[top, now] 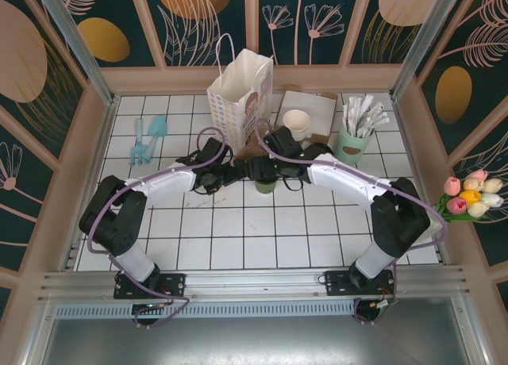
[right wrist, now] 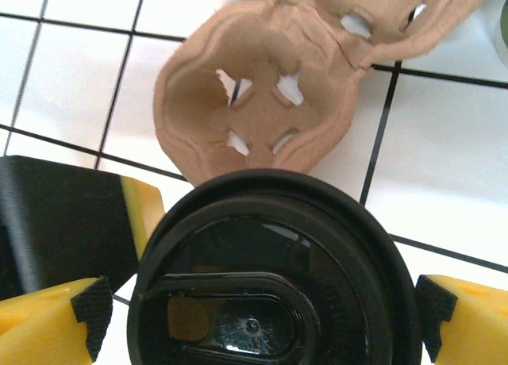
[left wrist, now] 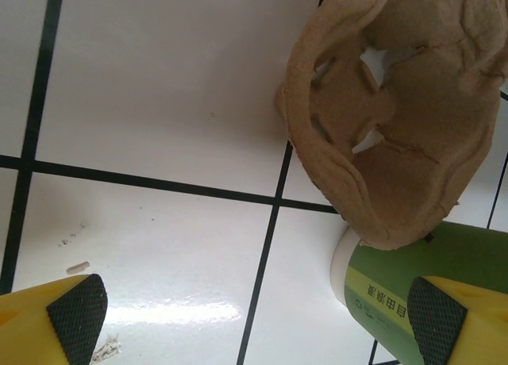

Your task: Pack the takeout coffee

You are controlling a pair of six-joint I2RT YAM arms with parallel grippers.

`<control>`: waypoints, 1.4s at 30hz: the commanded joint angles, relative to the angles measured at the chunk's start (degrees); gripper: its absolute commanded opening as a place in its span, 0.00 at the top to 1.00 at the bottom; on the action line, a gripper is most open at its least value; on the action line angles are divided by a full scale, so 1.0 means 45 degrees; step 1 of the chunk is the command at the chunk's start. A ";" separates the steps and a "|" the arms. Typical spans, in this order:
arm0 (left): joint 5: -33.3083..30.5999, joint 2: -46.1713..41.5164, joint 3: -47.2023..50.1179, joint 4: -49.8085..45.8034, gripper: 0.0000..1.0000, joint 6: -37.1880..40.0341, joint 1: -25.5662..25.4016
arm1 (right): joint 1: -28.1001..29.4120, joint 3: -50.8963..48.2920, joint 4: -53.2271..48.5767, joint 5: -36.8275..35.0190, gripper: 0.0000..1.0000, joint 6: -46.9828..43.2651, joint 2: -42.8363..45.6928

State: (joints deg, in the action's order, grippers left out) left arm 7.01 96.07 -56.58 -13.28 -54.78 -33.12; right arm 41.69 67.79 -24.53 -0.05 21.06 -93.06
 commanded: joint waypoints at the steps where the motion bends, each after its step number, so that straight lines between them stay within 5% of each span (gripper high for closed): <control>1: 0.0296 0.0324 0.0078 0.0294 0.02 -0.0150 -0.0060 | 0.0148 0.0402 -0.0784 -0.0377 0.01 -0.0149 -0.0238; 15: -0.0844 -0.0338 0.0677 -0.0405 0.02 -0.0365 -0.0050 | 0.0325 0.0679 -0.1104 -0.0327 0.01 -0.0220 -0.0728; 21: -0.1151 -0.0641 0.0681 -0.0458 0.01 -0.0210 -0.0057 | 0.0085 0.0295 -0.1035 -0.0686 0.09 -0.0069 -0.0377; 42: -0.1440 -0.1291 0.0737 0.0139 0.02 -0.0156 -0.0036 | -0.3768 -0.0110 -0.0296 -0.0686 0.10 -0.1061 -0.0231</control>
State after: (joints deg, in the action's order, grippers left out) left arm 1.91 91.00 -53.52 -13.06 -55.64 -33.17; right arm 26.44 67.11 -26.79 -1.67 17.91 -94.02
